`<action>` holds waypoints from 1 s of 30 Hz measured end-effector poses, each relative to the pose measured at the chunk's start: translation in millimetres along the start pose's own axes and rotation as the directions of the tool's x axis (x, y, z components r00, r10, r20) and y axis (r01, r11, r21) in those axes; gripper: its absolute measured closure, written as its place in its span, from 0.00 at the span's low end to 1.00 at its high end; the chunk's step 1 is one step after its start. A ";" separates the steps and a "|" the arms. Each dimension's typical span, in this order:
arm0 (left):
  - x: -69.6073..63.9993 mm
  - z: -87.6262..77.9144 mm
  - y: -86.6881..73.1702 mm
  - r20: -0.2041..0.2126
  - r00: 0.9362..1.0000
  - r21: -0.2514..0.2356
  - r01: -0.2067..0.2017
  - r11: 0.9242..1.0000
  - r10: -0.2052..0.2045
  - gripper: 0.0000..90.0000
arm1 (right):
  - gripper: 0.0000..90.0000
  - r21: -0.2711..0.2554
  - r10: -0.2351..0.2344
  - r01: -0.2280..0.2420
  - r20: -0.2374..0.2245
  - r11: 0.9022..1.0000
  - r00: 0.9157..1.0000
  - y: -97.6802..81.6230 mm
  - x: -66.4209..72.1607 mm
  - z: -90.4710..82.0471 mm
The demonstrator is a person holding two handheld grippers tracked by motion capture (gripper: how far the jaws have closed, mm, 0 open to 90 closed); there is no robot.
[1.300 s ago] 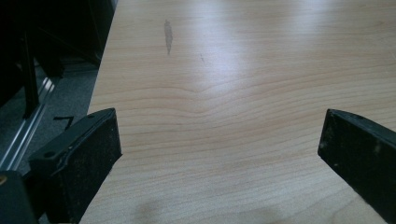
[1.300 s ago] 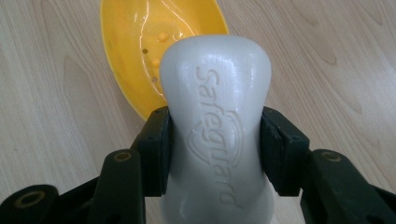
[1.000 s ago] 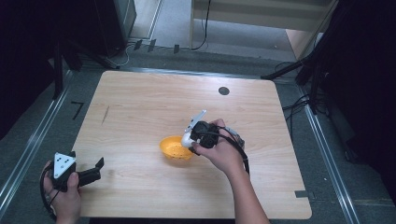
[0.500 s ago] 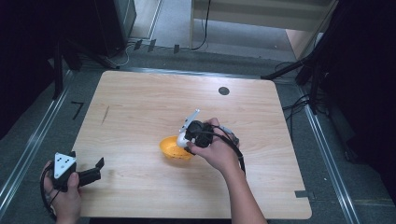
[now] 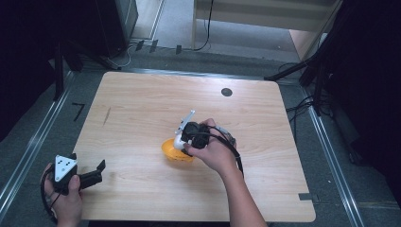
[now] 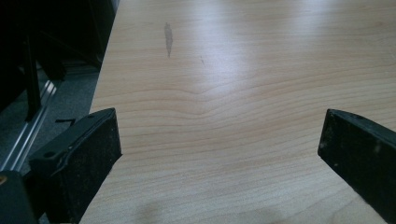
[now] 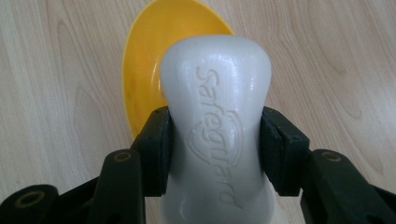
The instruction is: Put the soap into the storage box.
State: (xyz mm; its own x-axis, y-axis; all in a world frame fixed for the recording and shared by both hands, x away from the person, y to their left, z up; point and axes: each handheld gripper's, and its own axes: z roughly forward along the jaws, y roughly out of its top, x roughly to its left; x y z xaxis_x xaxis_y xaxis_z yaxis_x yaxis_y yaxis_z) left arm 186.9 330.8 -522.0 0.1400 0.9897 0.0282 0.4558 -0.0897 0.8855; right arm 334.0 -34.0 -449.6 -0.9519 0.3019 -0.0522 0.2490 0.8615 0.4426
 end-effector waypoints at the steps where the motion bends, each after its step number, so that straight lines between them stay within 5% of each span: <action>1: 0.1 0.0 -0.1 0.002 1.000 -0.002 0.000 1.000 0.000 0.00 | 0.56 0.000 0.000 0.000 0.000 1.000 1.000 0.0 0.0 0.0; 30: 0.2 -0.1 -0.1 0.006 1.000 -0.003 0.000 1.000 0.000 0.00 | 0.56 0.020 -0.070 0.071 -0.027 0.997 0.997 7.8 3.5 21.6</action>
State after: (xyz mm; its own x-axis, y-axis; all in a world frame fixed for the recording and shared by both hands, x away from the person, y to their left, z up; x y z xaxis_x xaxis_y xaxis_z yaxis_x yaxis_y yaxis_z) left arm 186.7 331.0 -522.1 0.1449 0.9891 0.0252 0.4532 -0.0890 0.8869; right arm 336.4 -17.4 -465.6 -0.9716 0.2293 -0.0590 0.1843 0.8888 0.4195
